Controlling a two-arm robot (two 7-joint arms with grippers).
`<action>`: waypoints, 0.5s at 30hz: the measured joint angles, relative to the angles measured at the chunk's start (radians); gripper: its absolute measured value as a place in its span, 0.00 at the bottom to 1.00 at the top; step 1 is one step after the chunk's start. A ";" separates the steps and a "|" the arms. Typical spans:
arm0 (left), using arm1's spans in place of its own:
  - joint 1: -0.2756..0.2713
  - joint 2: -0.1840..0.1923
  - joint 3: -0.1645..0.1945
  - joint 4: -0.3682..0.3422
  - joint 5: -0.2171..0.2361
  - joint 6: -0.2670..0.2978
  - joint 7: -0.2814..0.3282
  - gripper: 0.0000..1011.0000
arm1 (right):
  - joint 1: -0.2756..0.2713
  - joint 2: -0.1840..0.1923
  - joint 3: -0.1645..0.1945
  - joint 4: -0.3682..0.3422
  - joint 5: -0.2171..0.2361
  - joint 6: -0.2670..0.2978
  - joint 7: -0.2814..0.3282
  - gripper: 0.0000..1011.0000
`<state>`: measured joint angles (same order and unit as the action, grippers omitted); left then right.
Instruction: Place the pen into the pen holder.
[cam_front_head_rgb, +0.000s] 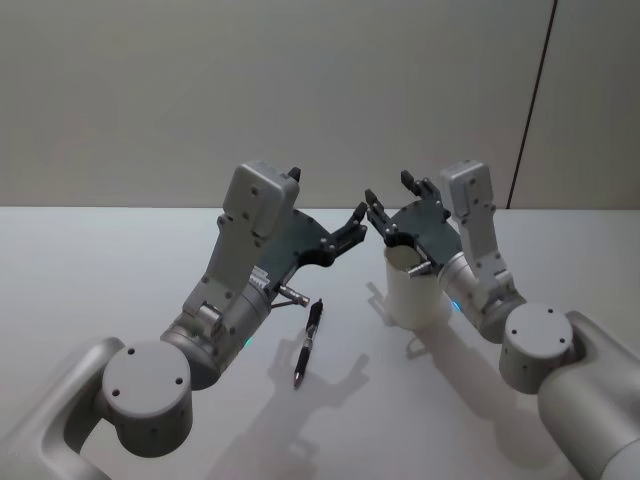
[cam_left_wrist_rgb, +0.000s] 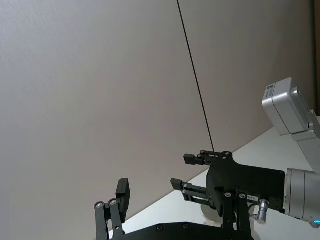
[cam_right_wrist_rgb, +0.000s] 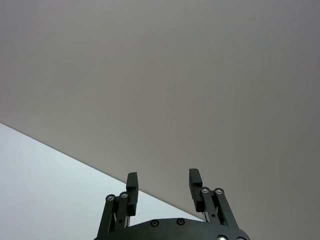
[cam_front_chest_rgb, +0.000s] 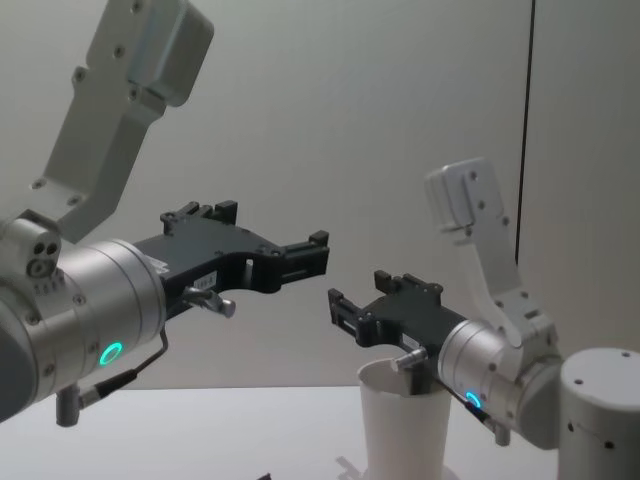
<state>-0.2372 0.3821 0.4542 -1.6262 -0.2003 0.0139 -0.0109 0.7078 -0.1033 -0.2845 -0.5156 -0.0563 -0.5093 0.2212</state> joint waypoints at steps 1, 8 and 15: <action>0.000 0.000 0.000 0.000 0.000 0.000 0.000 0.99 | -0.001 0.001 0.001 -0.002 0.001 0.000 0.001 0.61; 0.000 0.000 0.000 0.000 0.000 0.000 0.000 0.99 | -0.014 0.005 0.004 -0.023 0.010 0.003 0.008 0.82; 0.000 0.000 0.000 0.000 0.000 0.000 0.000 0.99 | -0.039 0.012 0.008 -0.069 0.022 0.012 0.014 0.99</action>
<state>-0.2372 0.3821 0.4542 -1.6262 -0.2004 0.0139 -0.0109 0.6689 -0.0912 -0.2764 -0.5847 -0.0338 -0.4969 0.2356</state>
